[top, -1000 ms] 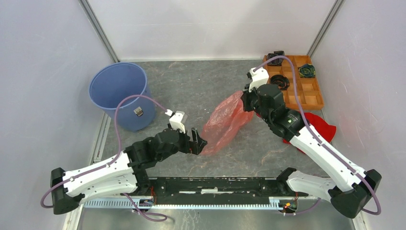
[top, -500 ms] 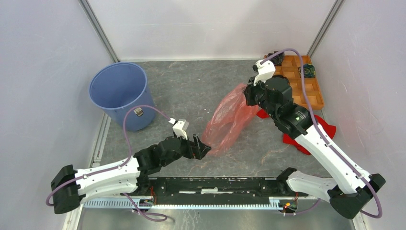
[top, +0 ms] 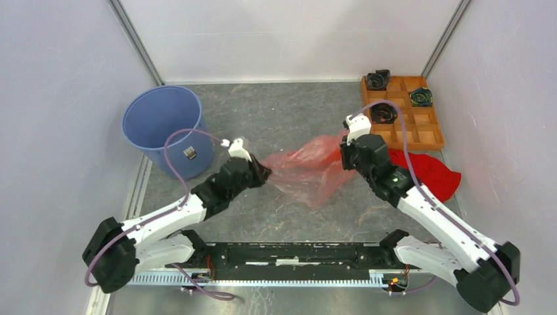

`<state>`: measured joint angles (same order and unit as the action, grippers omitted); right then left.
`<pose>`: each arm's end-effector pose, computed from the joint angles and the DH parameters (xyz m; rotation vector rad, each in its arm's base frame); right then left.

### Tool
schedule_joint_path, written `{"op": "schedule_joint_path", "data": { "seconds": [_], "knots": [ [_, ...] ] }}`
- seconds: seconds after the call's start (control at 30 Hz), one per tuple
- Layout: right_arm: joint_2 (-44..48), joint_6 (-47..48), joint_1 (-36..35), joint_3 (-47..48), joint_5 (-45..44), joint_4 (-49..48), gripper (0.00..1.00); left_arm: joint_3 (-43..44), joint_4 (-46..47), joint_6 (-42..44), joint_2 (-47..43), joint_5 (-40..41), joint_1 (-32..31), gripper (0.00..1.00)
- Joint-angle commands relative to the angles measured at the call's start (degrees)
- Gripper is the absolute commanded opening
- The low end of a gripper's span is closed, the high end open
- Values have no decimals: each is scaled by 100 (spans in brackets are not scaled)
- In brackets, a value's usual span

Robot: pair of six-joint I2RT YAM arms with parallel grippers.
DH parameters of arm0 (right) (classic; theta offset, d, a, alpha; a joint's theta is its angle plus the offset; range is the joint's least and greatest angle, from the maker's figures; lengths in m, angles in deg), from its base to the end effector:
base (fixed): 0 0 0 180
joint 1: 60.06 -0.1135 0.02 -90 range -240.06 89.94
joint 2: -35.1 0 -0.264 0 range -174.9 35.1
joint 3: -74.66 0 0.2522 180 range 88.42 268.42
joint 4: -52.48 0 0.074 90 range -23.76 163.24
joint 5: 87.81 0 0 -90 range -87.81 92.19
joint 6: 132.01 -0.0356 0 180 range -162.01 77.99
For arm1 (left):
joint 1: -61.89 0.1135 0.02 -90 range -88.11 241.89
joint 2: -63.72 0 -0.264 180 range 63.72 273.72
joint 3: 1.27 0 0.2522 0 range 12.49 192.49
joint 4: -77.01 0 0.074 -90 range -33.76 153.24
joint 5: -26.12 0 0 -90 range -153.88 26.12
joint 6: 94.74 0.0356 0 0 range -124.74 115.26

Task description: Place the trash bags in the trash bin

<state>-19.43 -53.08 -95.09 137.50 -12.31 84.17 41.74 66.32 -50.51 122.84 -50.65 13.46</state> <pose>0.1819 0.1166 0.3219 -0.2476 1.9598 0.2760 0.1546 -0.1620 0.2211 -0.1017 2.1176 -0.7861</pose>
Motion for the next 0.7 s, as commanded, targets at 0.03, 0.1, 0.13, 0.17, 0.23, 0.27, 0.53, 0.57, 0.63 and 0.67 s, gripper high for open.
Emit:
{"op": "schedule_joint_path", "data": {
  "seconds": [0.03, 0.1, 0.13, 0.17, 0.23, 0.27, 0.53, 0.57, 0.63, 0.67],
  "knots": [
    [-676, 231, 464, -283, 99, -863, 0, 1319, -81, -233, 1046, -938, 1461, 3],
    [-1299, 267, 740, 442, 527, -861, 1, 2479, -549, -101, 1834, -1483, 1837, 2],
    [-1677, 302, 830, 1167, 634, -568, 0, 3105, -806, 42, 2251, -1667, 1937, 2],
    [-2039, 376, 865, 2035, 641, -220, 0, 3802, -1212, 154, 2517, -1828, 2040, 2],
    [-2476, 543, 860, 3416, 735, 443, 0, 5143, -1573, 358, 2776, -2065, 2198, 2],
    [-2569, 643, 856, 4161, 861, 671, 0, 5820, -1823, 585, 2887, -2279, 2241, 2],
    [-723, 738, 787, 3369, 2080, -1053, 0, 6580, -1371, 1751, 1434, -2348, 1948, 2],
    [-477, 713, 789, 2851, 2074, -1443, 0, 6218, -1364, 1756, 1221, -2196, 1951, 2],
    [-151, 711, 786, 1876, 2038, -1926, 0, 5408, -1399, 1793, 933, -2004, 1951, 2],
    [-129, 688, 779, 1436, 1965, -2010, 0, 4935, -1432, 1728, 852, -1866, 1951, 2]
  ]
}}
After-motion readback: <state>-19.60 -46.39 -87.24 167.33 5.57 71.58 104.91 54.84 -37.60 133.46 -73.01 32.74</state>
